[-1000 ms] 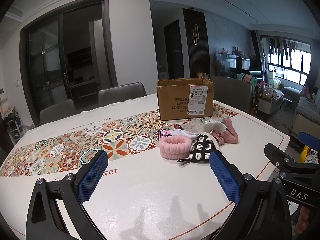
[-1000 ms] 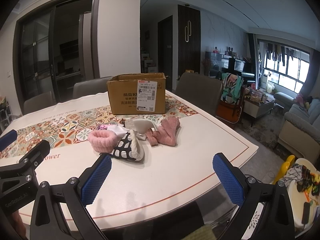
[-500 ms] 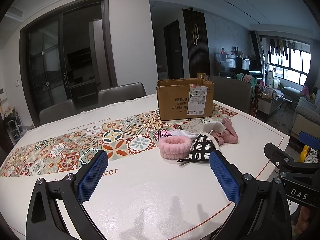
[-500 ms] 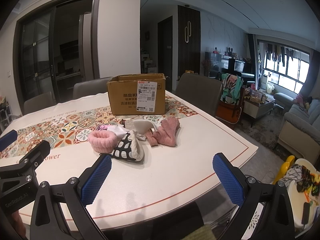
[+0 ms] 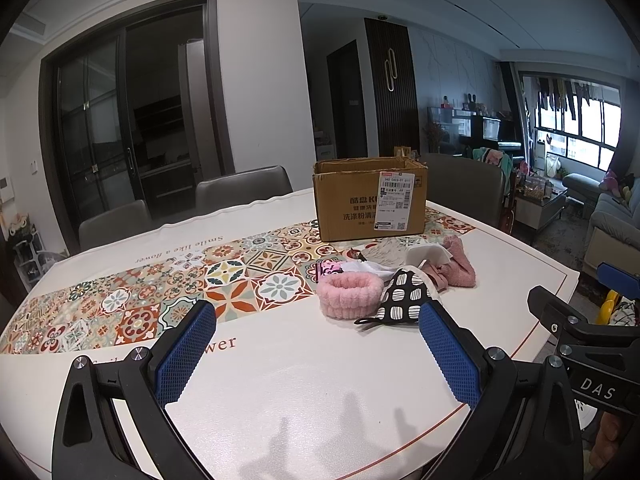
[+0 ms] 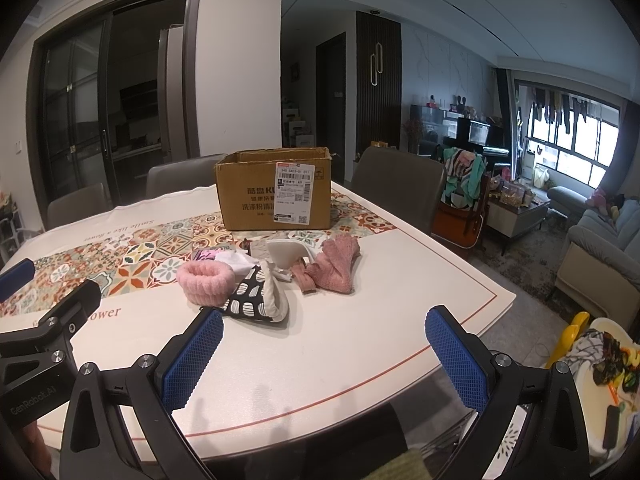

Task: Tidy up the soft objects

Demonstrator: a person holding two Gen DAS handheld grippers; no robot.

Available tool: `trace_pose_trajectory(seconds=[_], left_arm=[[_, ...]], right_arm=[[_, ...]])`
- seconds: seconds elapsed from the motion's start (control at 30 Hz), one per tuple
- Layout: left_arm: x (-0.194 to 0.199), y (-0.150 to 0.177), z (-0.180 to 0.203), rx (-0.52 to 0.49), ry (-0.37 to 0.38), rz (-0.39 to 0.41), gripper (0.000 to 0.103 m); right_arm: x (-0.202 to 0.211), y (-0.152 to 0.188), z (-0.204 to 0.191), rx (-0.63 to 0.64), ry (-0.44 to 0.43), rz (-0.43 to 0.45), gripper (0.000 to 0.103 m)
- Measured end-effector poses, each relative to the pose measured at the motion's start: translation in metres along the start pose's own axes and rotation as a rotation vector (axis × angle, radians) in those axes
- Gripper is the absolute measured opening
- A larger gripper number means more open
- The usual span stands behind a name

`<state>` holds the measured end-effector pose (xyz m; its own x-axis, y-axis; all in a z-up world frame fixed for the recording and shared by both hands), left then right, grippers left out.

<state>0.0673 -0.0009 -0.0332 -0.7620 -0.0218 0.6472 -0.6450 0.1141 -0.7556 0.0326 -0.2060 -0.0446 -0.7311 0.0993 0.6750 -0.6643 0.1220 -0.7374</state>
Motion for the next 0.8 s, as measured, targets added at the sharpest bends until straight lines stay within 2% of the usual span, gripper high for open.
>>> trace_pose_trajectory(seconds=[0.57, 0.8], left_arm=[[0.001, -0.001, 0.000, -0.001, 0.013, 0.001, 0.103], [-0.012, 0.000, -0.010, 0.010, 0.014, -0.006, 0.103]], right_arm=[[-0.005, 0.001, -0.005, 0.010, -0.007, -0.008, 0.103], [-0.014, 0.000, -0.015, 0.037, -0.028, -0.036, 0.103]])
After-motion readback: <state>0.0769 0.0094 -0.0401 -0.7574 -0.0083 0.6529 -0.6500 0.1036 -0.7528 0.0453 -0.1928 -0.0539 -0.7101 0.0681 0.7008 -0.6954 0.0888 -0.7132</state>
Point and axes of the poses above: each gripper's, at about its wrist camera, not at the fingertips, and x roughly against the way its jaws point, z to its right, y to its underside, the point moved 8 cm from there along -x, roughly the way its jaws point, and after that the axes turned 15 degrees about -z, right-handed, at the moved point
